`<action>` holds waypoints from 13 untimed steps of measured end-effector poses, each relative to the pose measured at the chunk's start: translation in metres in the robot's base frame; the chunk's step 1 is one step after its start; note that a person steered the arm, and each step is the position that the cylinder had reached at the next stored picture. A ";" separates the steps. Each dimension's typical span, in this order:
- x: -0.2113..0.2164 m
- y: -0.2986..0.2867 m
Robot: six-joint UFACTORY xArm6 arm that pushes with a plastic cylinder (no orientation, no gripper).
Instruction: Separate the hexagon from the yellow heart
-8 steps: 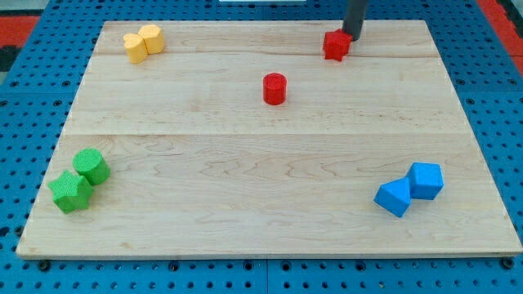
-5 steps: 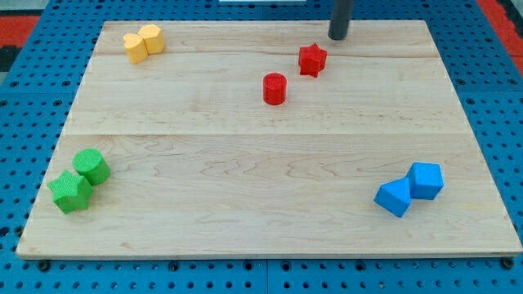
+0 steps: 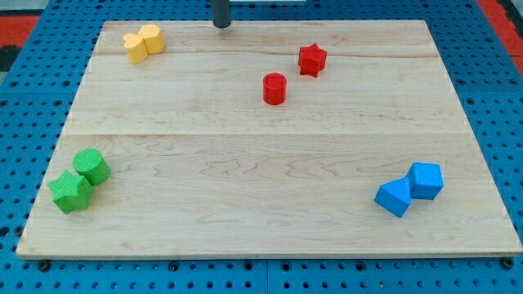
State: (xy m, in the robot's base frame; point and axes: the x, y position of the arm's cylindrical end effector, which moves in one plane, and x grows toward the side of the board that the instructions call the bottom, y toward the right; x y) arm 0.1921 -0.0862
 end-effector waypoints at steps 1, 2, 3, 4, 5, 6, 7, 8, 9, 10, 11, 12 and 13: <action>0.000 0.000; 0.000 -0.016; 0.000 -0.031; -0.001 -0.078; 0.000 -0.125; 0.034 -0.140; 0.042 -0.061; 0.042 -0.021; 0.007 -0.006; 0.041 -0.010; 0.045 -0.041; 0.061 -0.036; 0.079 0.013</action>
